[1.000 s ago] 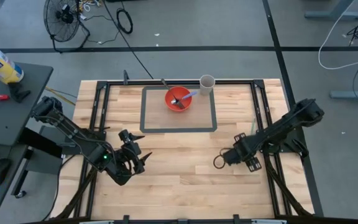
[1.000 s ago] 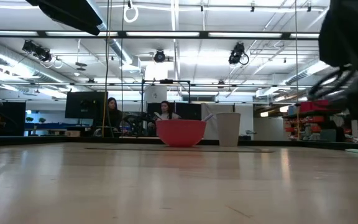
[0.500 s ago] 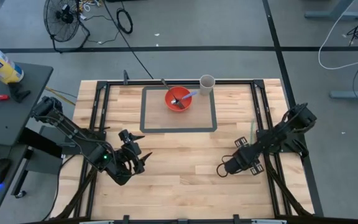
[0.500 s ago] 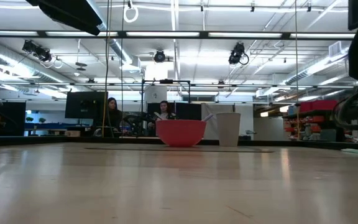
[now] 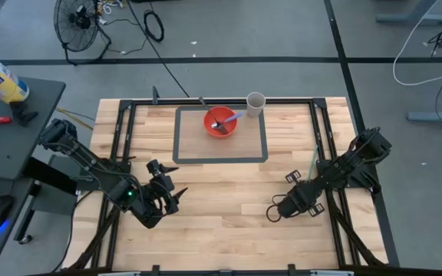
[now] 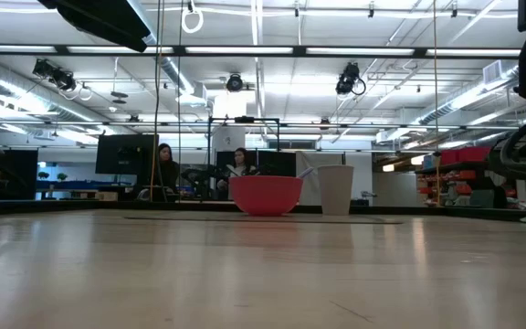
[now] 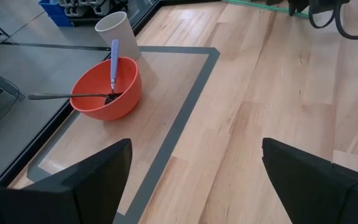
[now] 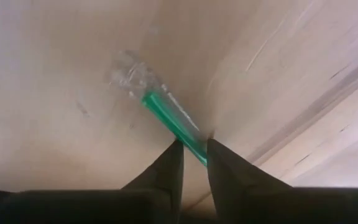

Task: Pick & Place Utensil
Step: Put the green straw into the gray cup

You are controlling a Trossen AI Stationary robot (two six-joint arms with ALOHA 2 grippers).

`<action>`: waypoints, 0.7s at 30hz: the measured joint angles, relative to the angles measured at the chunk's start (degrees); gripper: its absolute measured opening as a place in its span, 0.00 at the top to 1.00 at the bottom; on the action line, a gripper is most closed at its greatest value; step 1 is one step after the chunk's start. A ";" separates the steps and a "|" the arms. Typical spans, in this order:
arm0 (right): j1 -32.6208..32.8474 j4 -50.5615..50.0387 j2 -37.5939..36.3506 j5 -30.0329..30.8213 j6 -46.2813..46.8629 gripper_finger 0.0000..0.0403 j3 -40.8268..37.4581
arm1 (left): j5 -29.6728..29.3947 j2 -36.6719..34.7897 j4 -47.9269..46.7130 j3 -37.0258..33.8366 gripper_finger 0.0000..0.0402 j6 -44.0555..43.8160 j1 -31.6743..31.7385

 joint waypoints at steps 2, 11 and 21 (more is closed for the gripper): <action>0.00 0.35 0.04 1.25 -1.22 0.84 0.60 | -0.01 0.00 0.01 0.00 0.10 0.00 0.02; -0.11 6.59 0.11 10.21 -6.02 0.90 3.77 | 0.00 0.00 0.02 0.00 0.10 -0.01 0.00; -2.84 16.39 0.11 11.27 -8.13 0.93 6.12 | -0.01 0.00 0.02 0.00 0.10 -0.02 0.00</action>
